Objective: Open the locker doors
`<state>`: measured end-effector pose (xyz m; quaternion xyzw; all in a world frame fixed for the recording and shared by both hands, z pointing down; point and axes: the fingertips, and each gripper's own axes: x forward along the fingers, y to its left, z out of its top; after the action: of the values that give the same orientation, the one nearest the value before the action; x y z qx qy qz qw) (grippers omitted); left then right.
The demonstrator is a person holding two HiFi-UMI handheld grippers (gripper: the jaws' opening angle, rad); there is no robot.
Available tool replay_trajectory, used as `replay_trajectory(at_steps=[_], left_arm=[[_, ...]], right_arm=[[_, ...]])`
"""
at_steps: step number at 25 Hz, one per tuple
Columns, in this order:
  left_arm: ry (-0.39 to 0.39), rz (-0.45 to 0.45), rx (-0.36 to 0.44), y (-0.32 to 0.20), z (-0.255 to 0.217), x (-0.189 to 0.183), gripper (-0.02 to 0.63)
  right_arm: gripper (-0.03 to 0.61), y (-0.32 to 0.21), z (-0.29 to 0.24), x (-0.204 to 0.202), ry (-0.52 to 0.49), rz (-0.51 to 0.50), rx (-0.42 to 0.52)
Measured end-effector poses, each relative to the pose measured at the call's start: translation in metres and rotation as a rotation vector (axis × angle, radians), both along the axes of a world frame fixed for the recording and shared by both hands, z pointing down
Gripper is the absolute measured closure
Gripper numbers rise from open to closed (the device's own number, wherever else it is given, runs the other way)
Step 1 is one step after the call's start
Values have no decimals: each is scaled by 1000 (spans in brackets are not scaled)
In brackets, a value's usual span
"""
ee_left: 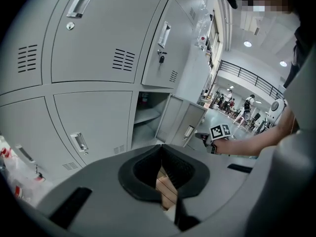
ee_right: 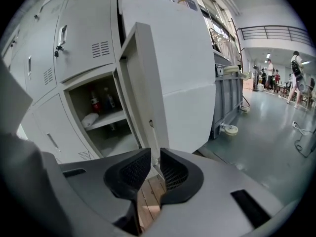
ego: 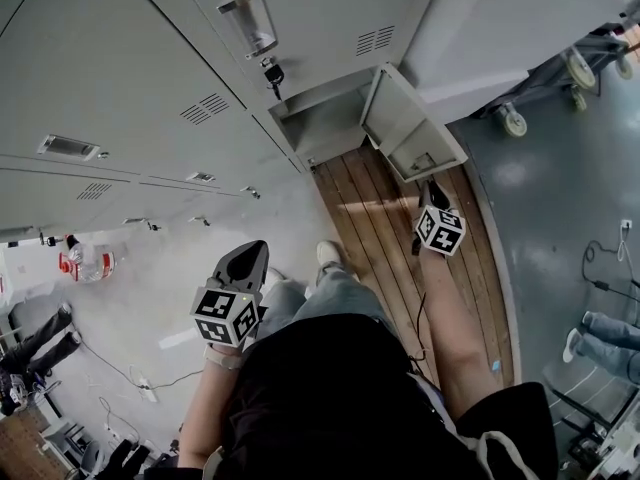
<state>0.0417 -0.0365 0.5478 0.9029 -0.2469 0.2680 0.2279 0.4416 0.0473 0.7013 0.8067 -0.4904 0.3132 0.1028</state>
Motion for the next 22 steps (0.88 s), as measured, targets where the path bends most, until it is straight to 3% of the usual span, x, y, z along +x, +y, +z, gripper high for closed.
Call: replay_trajectory(at_steps=[11,16,22], left_arm=[[82,-26,61,-23,-27,-13,595],[110,-19,102,-27,-44,-20,594],[160,-70,103,-33,-62,-35,594]], right_arm=[[505,-33,-110,-80,-3,-190,150],[484,-70,-181,-119,4,-309,260],[438,-125,-263,-167,36,-497,338]])
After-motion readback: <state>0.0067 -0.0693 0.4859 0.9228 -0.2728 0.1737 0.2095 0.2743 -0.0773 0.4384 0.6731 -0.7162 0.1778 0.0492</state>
